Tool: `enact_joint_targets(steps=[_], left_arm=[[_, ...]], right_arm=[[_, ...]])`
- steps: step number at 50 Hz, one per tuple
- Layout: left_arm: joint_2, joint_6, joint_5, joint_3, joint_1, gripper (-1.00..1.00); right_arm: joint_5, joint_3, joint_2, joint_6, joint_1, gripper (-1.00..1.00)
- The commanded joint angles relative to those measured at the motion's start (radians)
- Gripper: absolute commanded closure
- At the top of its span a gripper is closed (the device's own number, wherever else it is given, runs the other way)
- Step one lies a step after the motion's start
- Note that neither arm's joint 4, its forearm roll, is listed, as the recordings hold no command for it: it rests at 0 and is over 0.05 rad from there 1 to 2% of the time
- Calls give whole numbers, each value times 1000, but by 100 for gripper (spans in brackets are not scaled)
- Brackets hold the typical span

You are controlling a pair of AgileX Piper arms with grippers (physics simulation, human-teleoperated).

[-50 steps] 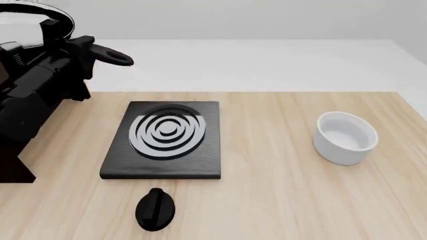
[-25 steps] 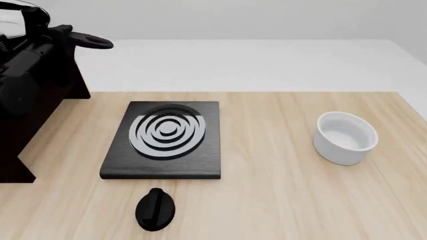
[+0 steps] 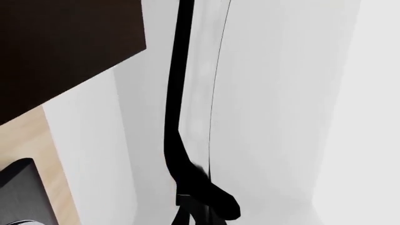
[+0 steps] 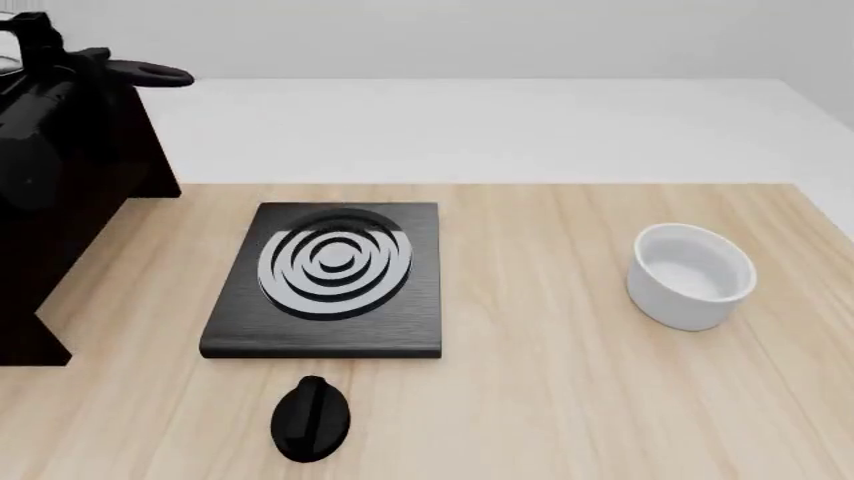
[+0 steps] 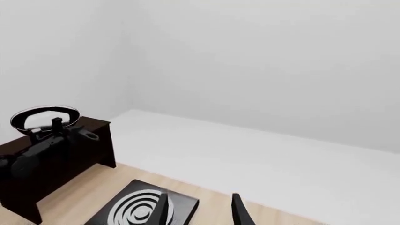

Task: Put the frying pan on the cabinet shelf.

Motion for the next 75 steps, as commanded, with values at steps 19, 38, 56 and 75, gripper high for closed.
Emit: enact_joint_targets(steps=[19,38,56,75], left_arm=[[95,4,-50,-47,93,100],[143,-22,-123,1,115,100],[163,-44,-190,58,129,100],[184,-48,-210,64,150,100]], right_arm=[[-42,68,24,15,9,-100],[-27,54,35,6,5,-100],[-21,68,26,13,1,-100],[-38,90,42,22,8,-100]])
